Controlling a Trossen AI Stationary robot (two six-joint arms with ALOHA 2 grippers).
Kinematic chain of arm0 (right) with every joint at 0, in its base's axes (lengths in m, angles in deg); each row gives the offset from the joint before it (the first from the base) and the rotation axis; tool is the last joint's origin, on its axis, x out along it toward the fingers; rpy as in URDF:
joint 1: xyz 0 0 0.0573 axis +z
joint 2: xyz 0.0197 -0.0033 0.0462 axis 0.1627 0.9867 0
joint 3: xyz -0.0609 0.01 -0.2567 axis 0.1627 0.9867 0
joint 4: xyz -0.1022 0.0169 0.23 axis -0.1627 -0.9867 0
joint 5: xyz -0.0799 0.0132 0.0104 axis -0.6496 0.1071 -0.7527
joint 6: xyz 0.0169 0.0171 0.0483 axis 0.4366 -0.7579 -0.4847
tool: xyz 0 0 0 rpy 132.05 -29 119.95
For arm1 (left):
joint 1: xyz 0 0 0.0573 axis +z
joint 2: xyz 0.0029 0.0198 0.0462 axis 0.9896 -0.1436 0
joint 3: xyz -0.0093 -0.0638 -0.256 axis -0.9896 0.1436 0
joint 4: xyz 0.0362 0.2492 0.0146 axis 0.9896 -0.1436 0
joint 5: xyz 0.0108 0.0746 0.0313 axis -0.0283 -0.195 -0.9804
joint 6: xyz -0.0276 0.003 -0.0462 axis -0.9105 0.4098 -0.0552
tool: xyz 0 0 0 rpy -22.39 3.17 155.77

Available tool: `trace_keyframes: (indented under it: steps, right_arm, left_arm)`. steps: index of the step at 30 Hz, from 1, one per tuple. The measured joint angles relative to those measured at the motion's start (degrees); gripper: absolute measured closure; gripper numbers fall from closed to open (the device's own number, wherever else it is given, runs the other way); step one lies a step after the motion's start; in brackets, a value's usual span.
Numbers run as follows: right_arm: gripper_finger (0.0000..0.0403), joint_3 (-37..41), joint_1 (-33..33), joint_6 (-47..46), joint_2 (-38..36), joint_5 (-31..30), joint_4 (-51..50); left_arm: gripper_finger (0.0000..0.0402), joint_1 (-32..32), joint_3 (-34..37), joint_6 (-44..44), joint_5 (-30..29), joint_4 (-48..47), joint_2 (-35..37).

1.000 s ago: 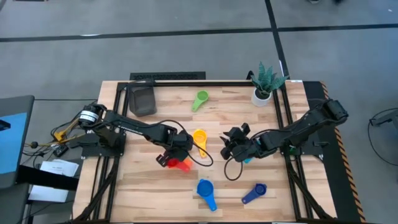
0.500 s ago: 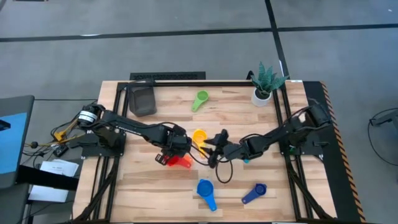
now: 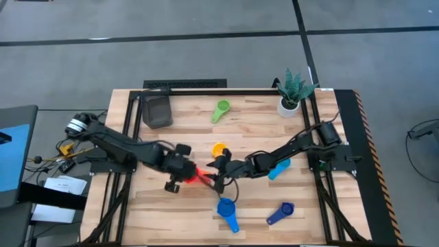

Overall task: Nest measuring cups in basket
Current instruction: Move the stacked measuring cups to the center of the table

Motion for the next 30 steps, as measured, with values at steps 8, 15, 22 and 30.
trace_keyframes:
  steps: [8, 15, 22, 30]
  right_arm:
    - [0.0154, -8.4, 0.8, 10.0, 2.2, 2.2, -9.0]
    - [0.0133, -9.9, -0.6, 8.8, 1.9, -2.2, -15.9]
    - [0.0159, -10.0, -4.1, 6.8, 2.5, -1.9, -20.4]
    - [0.0274, -10.0, -4.7, 8.0, 2.5, -0.2, -19.6]
  left_arm:
    - [0.0276, -6.8, 6.9, -11.3, -6.1, 6.3, 1.9]
    - [0.0276, -10.6, 8.3, -13.7, -14.1, 20.5, 1.8]
    - [0.0279, -12.6, 8.3, -6.3, -18.5, 28.9, -2.2]
    - [0.0372, -12.9, 8.4, -5.8, -12.7, 31.9, -8.9]
